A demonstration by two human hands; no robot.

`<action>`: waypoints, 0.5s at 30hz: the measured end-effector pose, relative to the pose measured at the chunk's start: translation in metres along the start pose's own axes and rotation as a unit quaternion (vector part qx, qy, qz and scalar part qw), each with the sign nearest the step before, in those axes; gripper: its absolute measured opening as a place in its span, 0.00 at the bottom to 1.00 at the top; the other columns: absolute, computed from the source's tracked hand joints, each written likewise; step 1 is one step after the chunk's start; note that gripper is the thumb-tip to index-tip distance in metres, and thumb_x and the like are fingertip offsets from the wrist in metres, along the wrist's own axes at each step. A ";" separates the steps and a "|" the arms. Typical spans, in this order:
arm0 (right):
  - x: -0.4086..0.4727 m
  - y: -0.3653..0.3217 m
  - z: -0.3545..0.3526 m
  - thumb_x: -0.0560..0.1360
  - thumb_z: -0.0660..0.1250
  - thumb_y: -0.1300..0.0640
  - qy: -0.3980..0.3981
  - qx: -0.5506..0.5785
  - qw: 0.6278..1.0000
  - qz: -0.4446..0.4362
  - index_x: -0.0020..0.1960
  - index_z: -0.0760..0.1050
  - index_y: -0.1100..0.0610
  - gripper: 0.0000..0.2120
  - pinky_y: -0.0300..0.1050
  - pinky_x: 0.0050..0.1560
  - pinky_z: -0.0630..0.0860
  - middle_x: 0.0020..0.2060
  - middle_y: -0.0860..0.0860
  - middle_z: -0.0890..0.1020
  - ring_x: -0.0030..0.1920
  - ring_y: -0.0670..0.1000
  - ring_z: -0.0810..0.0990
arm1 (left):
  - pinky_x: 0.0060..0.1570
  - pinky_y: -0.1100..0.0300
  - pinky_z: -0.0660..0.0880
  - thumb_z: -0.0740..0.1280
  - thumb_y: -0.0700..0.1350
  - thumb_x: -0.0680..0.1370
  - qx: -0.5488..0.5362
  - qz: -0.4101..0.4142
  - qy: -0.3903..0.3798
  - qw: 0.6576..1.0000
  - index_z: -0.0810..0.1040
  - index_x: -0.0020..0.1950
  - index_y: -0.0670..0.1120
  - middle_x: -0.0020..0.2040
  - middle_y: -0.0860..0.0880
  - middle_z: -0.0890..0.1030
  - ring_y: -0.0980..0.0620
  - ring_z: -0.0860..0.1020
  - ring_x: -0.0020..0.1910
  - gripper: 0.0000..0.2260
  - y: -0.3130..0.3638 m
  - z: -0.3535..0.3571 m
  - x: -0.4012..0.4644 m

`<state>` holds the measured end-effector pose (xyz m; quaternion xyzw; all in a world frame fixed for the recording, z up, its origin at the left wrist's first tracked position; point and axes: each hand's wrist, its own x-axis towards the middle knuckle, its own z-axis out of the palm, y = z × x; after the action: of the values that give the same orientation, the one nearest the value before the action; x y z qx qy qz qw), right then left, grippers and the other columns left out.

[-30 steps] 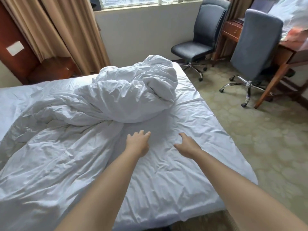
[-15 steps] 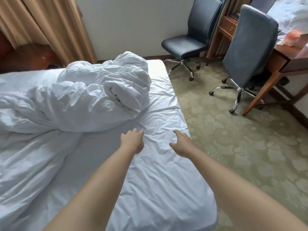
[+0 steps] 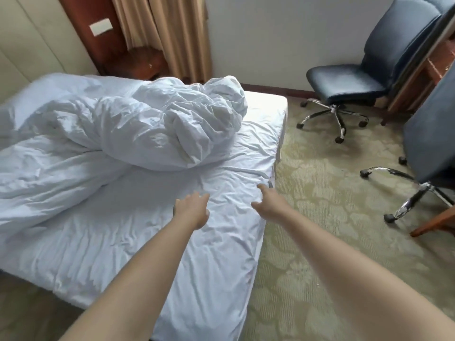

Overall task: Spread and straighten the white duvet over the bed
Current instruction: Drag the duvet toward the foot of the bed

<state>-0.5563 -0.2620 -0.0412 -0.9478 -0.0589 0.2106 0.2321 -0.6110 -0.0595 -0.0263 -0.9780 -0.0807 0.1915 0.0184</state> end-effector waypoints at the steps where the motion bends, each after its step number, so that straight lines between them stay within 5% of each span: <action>1: 0.009 0.005 -0.013 0.77 0.62 0.49 0.007 -0.001 1.000 -0.010 0.76 0.55 0.51 0.30 0.52 0.61 0.72 0.70 0.57 0.66 0.65 0.59 0.71 | 0.61 0.48 0.68 0.55 0.47 0.81 -0.005 -0.010 0.004 1.000 0.62 0.72 0.49 0.69 0.46 0.67 0.44 0.69 0.66 0.19 0.010 -0.007 0.002; 15: 0.154 0.009 -0.093 0.78 0.62 0.50 -0.023 -0.130 0.975 -0.181 0.76 0.55 0.50 0.29 0.53 0.60 0.72 0.69 0.54 0.65 0.66 0.57 0.68 | 0.66 0.47 0.63 0.54 0.48 0.82 -0.118 -0.143 0.009 0.983 0.53 0.77 0.52 0.76 0.49 0.57 0.45 0.63 0.72 0.24 0.044 -0.041 0.142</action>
<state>-0.3775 -0.2760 -0.0275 -0.9384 -0.2615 0.1771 0.1401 -0.4590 -0.0802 -0.0439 -0.9534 -0.2414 0.1674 -0.0691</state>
